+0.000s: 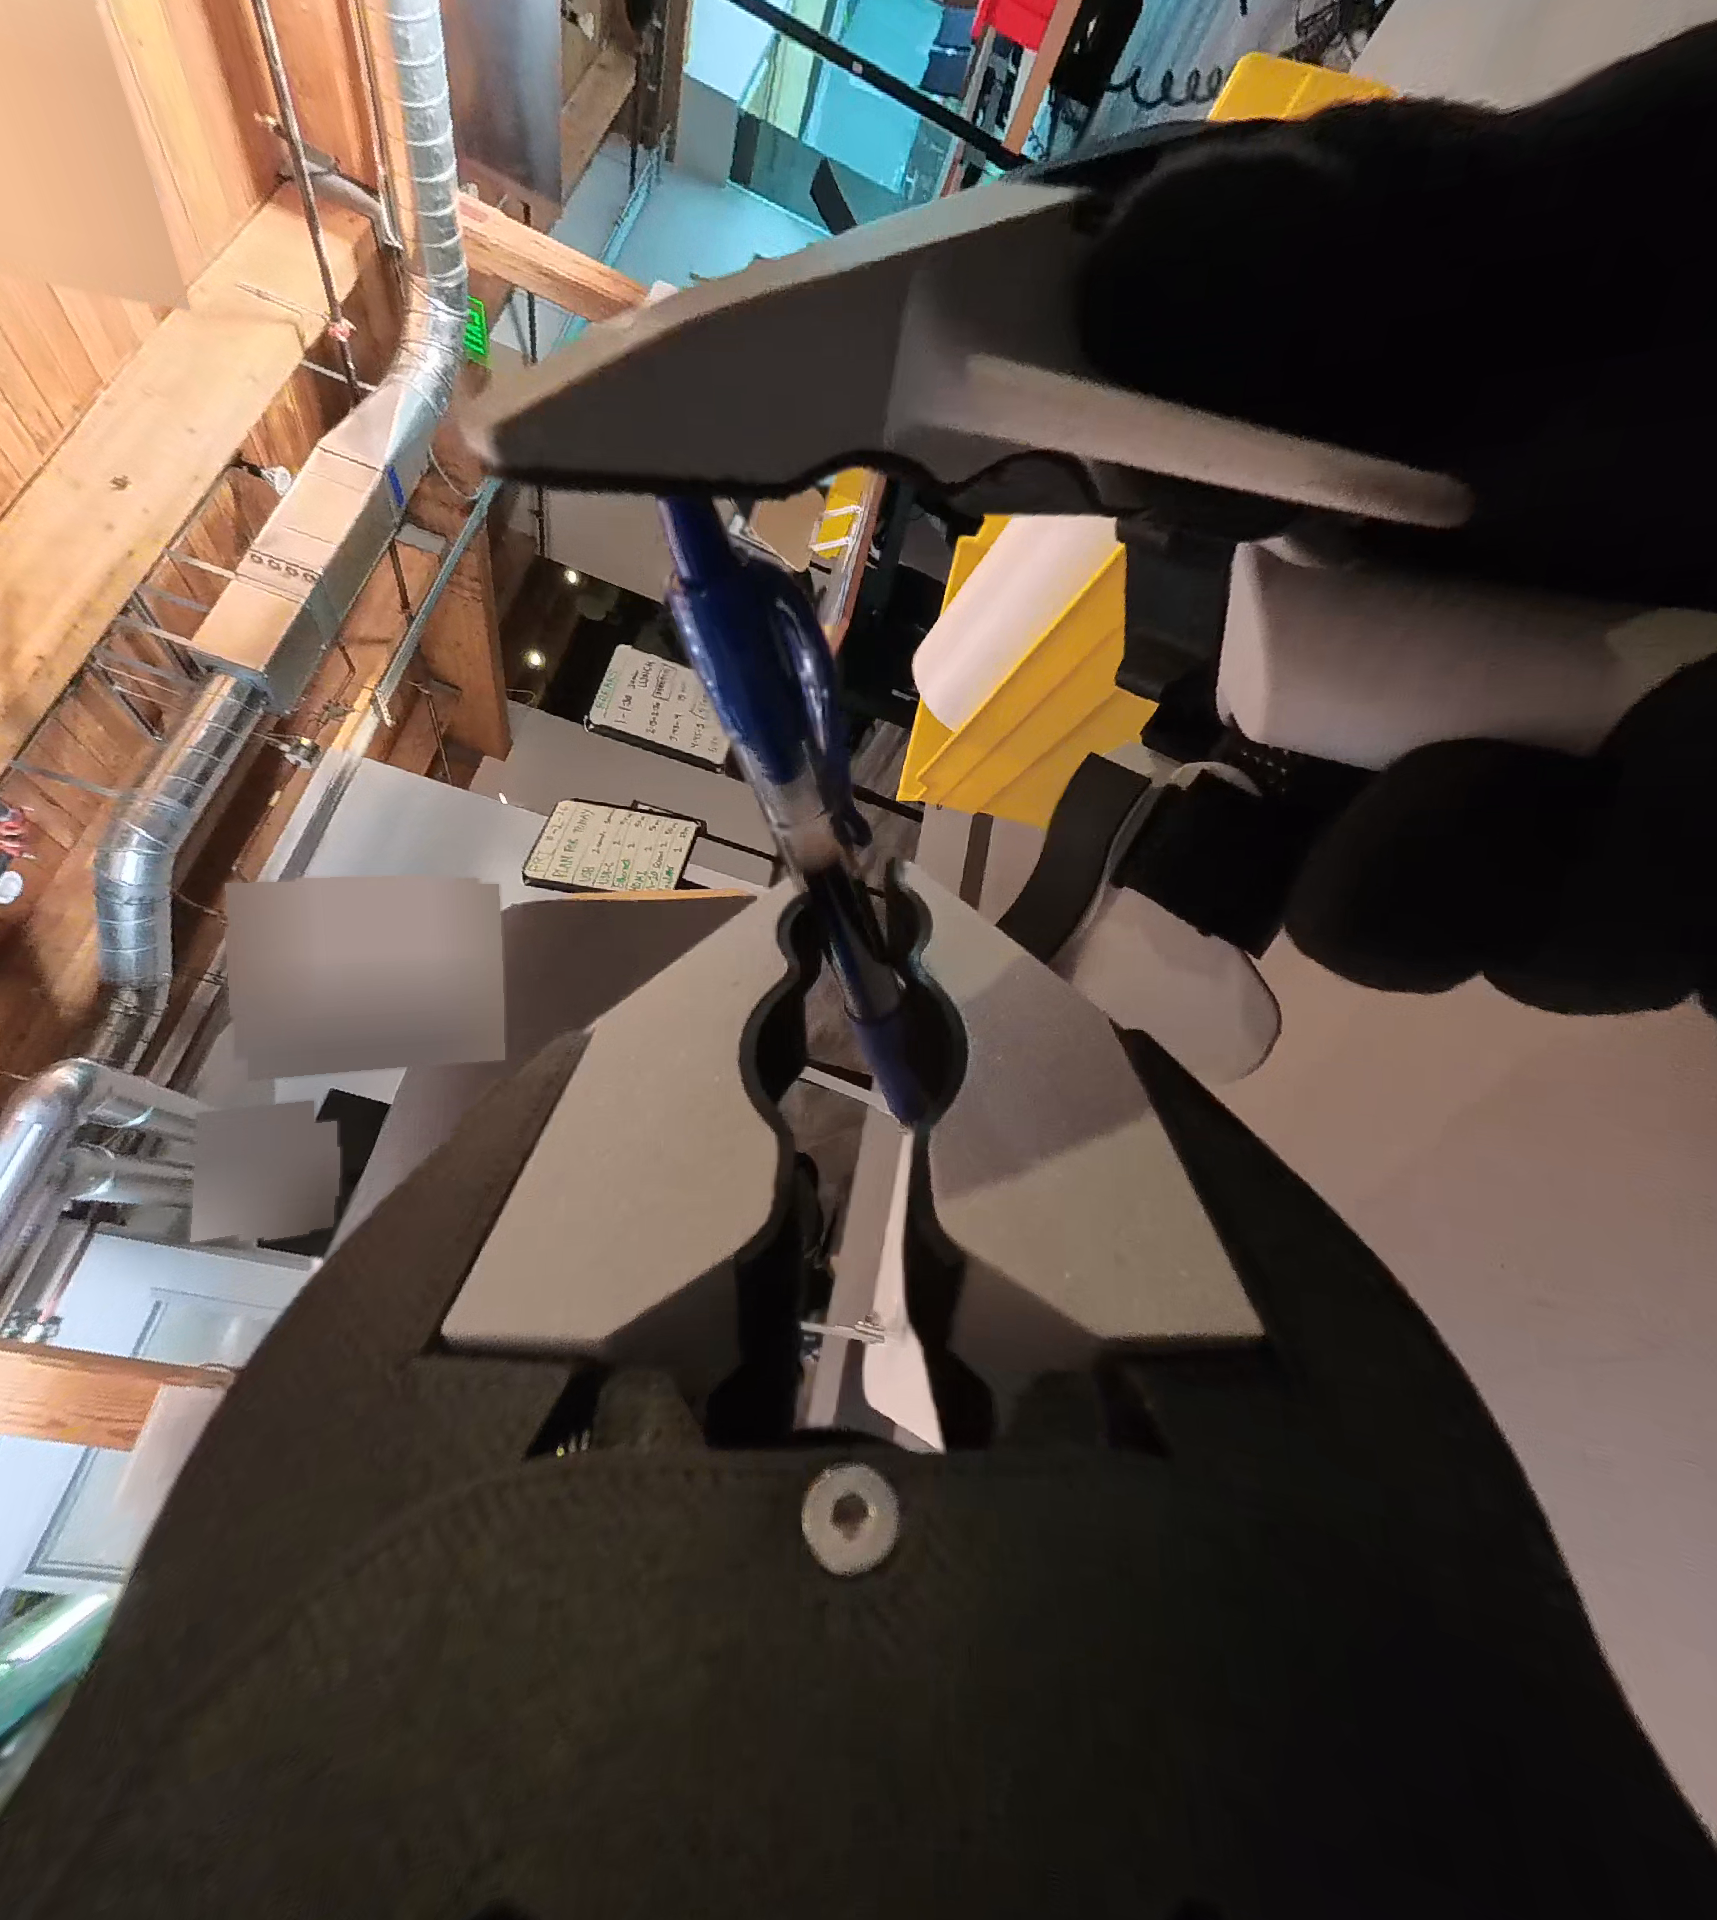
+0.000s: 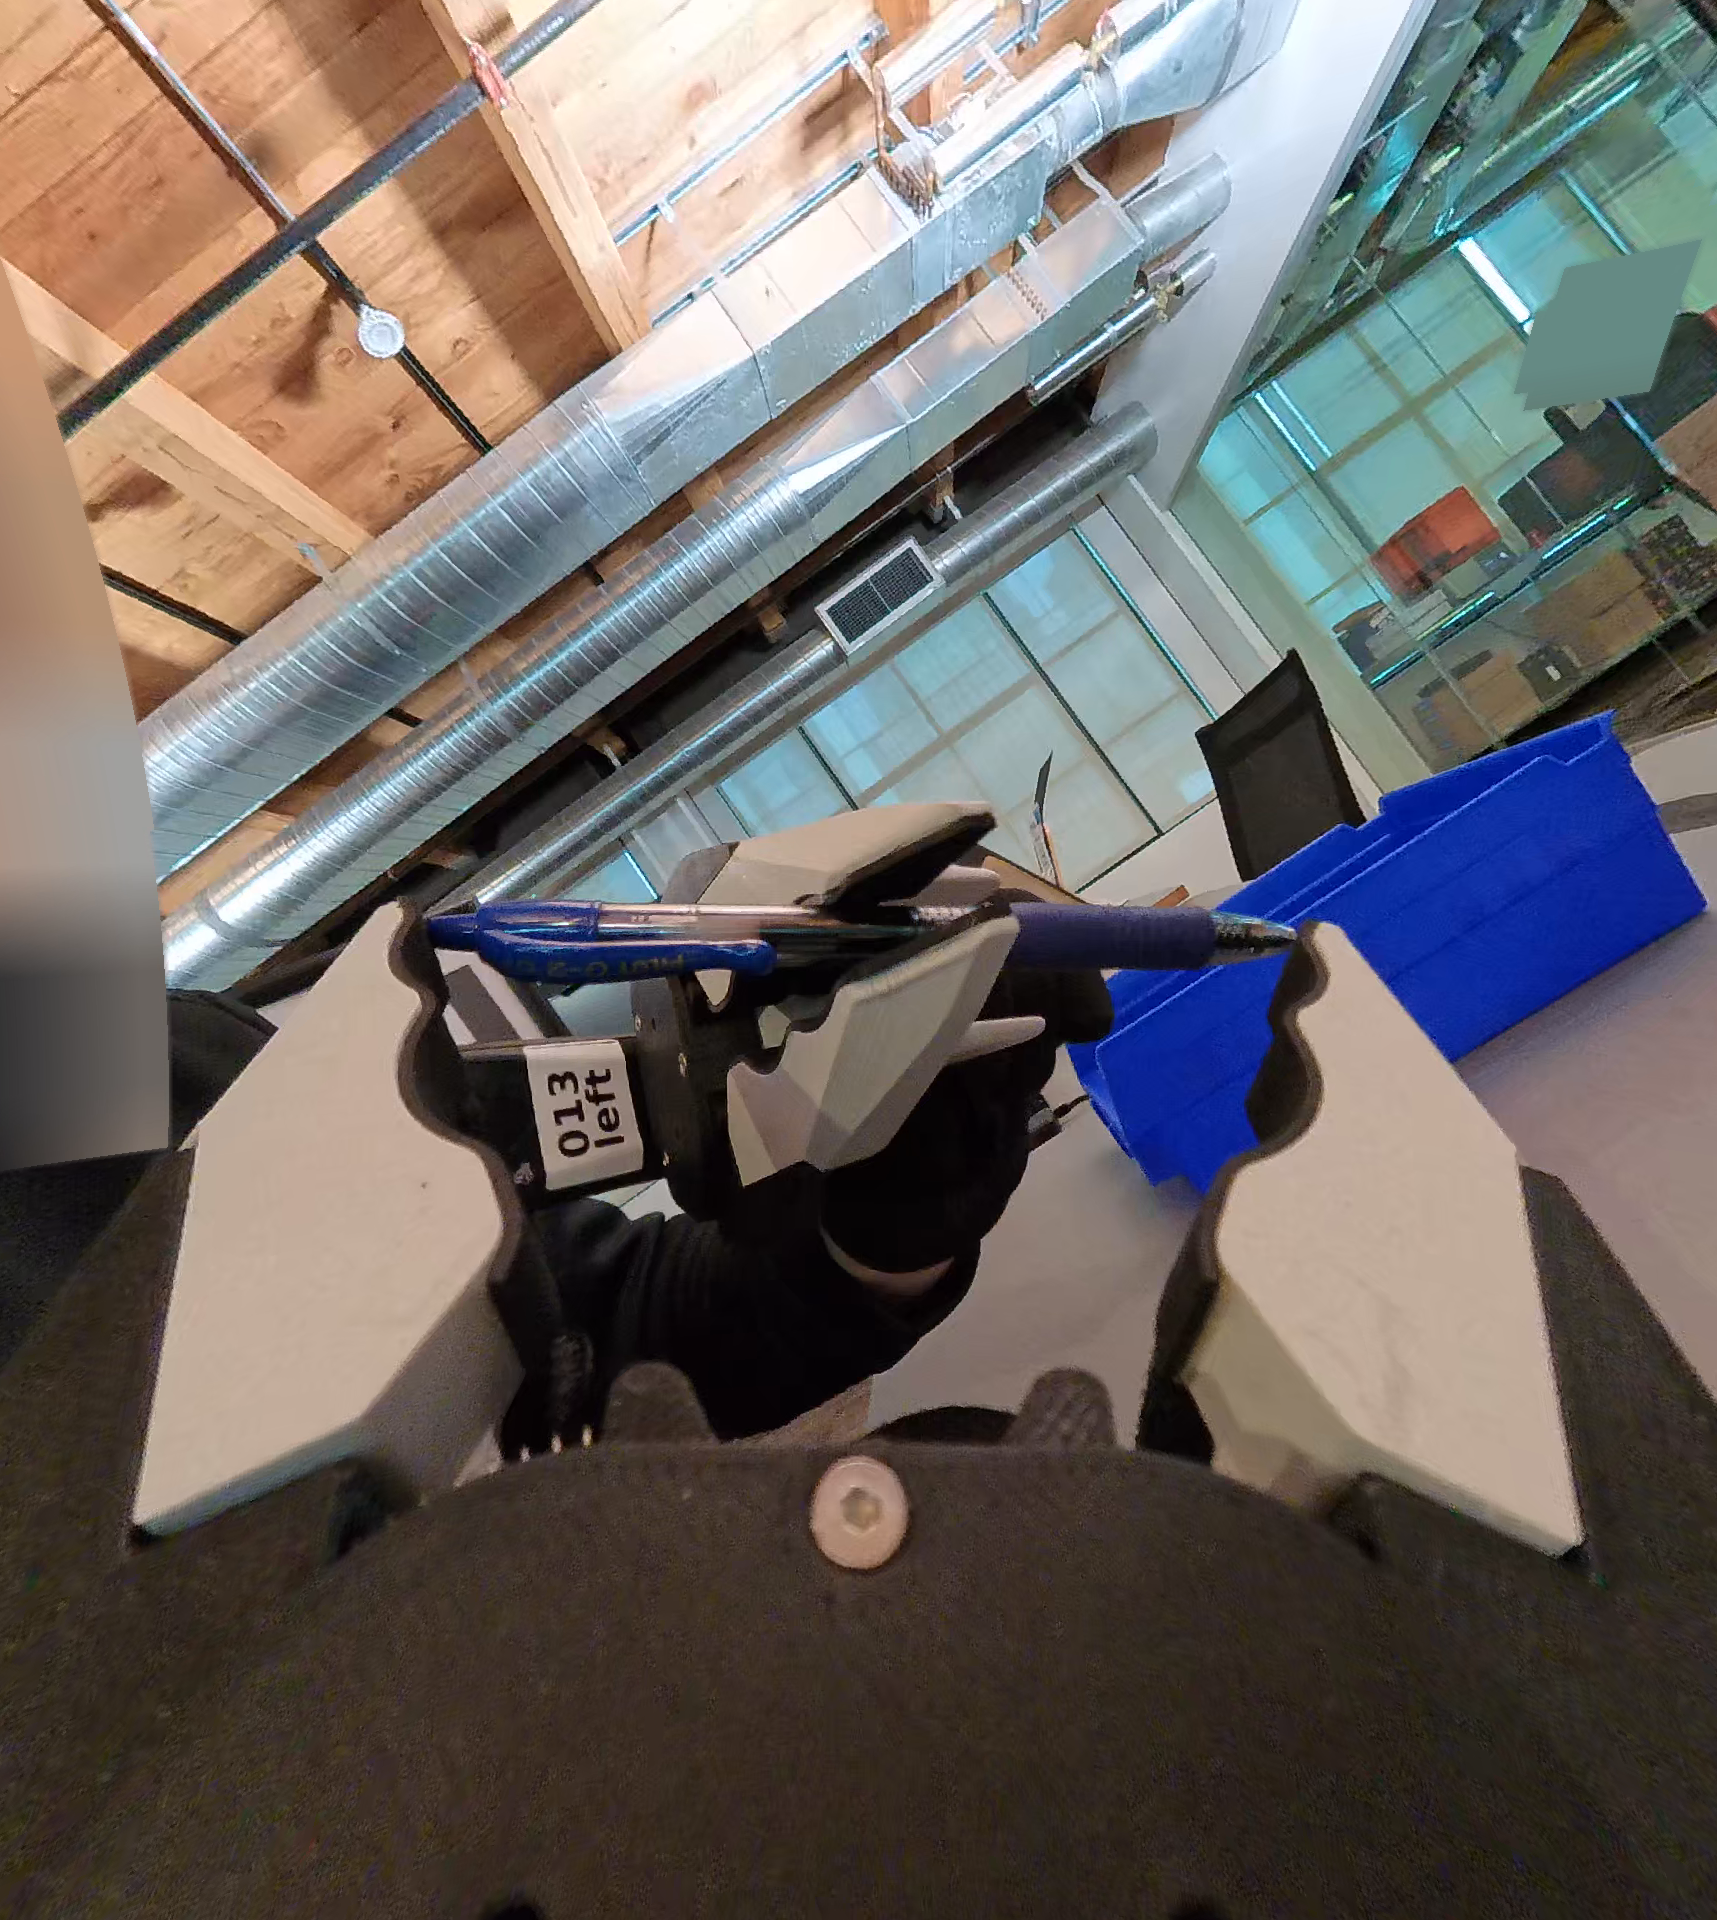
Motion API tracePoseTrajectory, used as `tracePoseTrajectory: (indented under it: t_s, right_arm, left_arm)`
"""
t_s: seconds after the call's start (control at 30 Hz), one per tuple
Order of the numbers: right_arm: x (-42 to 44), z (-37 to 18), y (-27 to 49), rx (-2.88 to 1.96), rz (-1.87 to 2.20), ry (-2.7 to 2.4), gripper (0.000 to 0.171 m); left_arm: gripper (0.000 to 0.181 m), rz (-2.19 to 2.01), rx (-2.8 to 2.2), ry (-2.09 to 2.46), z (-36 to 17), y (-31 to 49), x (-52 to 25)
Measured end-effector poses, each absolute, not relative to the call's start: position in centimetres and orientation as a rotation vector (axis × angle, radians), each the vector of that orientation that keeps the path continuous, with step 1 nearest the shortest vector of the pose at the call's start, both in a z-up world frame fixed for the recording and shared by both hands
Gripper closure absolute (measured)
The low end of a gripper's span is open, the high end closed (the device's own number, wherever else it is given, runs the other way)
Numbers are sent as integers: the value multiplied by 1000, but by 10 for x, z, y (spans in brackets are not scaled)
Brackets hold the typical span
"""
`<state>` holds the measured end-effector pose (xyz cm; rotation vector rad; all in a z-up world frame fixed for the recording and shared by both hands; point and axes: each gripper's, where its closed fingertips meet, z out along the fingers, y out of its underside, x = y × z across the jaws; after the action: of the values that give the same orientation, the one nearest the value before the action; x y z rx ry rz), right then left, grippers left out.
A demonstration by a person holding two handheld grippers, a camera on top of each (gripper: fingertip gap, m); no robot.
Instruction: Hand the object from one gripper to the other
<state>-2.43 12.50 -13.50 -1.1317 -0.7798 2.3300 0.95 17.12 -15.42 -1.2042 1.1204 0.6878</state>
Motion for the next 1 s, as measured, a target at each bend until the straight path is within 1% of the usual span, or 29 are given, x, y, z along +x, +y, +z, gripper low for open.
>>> tracePoseTrajectory:
  t_s: [0.1,0.13,0.23,0.3,0.37,0.43,0.53,0.63,0.7,0.87,1.0]
  right_arm:
    - [-25,-136,128,-1149,2288,-780,16]
    - [-26,-138,131,-1169,2245,-781,12]
    - [-20,-144,141,-1177,2133,-823,11]
    - [-16,-148,147,-1180,2008,-891,11]
    - [-16,-155,148,-1146,1738,-1062,12]
    - [-17,-163,149,-1062,1375,-1256,12]
    - [-20,-170,148,-899,953,-1462,12]
    - [-25,-181,147,-742,647,-1635,11]
    - [-28,-188,148,-661,515,-1709,12]
    - [-36,-196,148,-587,378,-1782,11]
    - [-41,-206,146,-595,355,-1824,11]
  left_arm:
    - [174,632,-1264,1082,-154,174,6]
    - [175,578,-1307,1056,-154,176,3]
    - [175,306,-1480,924,-152,181,-8]
    - [175,43,-1632,821,-156,184,-15]
    - [175,-251,-1734,722,-158,185,-16]
    - [174,-580,-1849,641,-167,181,-12]
    - [174,-938,-1941,593,-177,171,-3]
    - [174,-1119,-2014,626,-188,158,7]
    - [174,-1167,-2040,607,-193,158,10]
    - [175,-1282,-2067,585,-202,155,13]
    - [175,-1297,-2099,620,-210,151,19]
